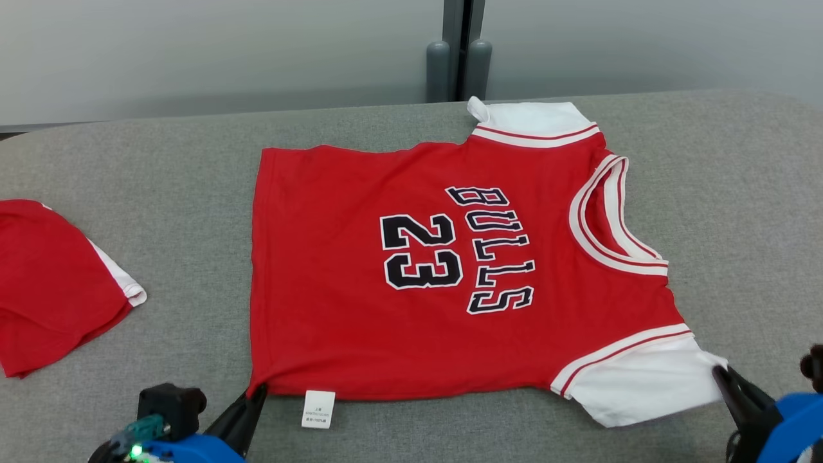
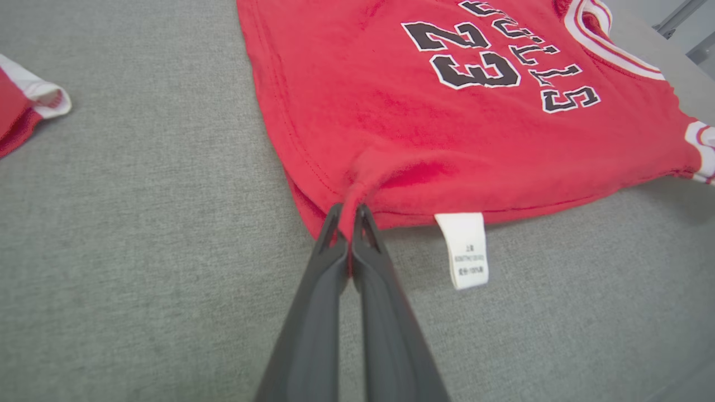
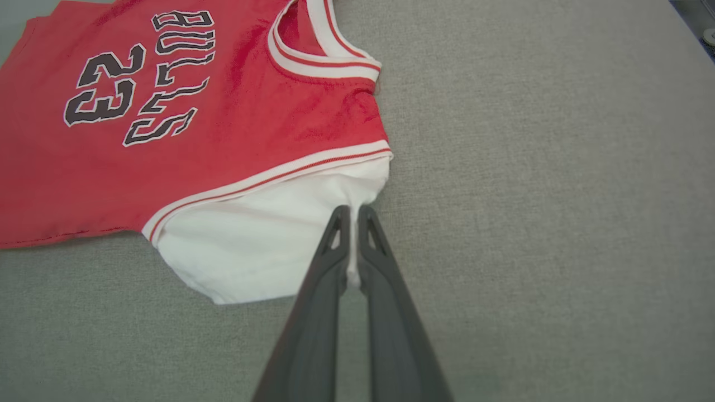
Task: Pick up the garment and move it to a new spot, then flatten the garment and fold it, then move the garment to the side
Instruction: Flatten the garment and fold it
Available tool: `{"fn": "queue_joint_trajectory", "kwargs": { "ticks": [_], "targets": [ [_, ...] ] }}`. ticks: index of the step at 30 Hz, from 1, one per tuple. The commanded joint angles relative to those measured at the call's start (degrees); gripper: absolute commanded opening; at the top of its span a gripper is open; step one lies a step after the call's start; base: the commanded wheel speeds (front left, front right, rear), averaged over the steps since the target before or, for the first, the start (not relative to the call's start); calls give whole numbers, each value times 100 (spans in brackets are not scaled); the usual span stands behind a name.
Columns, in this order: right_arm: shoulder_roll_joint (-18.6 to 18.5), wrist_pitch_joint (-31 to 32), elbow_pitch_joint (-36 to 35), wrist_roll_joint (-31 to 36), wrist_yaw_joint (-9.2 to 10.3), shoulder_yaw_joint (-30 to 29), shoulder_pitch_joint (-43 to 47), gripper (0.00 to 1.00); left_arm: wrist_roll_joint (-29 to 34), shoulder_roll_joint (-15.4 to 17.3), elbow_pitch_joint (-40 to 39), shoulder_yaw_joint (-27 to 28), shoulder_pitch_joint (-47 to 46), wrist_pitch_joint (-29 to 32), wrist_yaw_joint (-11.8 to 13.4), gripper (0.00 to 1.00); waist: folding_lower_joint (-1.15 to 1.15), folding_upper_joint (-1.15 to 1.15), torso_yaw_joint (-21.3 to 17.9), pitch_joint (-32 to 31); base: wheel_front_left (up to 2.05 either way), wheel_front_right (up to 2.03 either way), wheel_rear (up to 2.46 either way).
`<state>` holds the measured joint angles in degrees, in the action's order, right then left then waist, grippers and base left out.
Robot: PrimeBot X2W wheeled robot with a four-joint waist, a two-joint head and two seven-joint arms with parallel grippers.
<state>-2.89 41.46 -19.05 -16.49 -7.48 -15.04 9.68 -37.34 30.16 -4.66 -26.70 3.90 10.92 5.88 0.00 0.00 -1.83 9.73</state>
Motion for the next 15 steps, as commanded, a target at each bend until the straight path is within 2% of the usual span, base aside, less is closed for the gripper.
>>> {"fn": "queue_joint_trajectory", "kwargs": {
  "ticks": [1,5,9,12,15],
  "targets": [
    [-2,-12,-40,75,-3,59,-176,0,23,90,-38,-14,-190,122,-33,0,0,0,5,18,0,0,0],
    [-3,144,-23,349,-3,378,-816,0,-161,284,-173,-152,-692,857,-344,0,0,0,6,123,0,0,0],
    [-188,337,175,368,-2,687,-1559,0,-912,336,-181,-37,-1196,1701,-645,0,0,0,-15,240,0,0,0],
    [-397,337,437,346,-2,856,-2091,0,-1402,360,-94,164,-1560,2186,-611,0,0,0,-54,292,0,0,0],
    [-503,260,823,239,-3,1054,-2531,0,-1603,377,121,347,-1827,2332,-536,0,0,0,-109,359,0,0,0]
  ]
}}
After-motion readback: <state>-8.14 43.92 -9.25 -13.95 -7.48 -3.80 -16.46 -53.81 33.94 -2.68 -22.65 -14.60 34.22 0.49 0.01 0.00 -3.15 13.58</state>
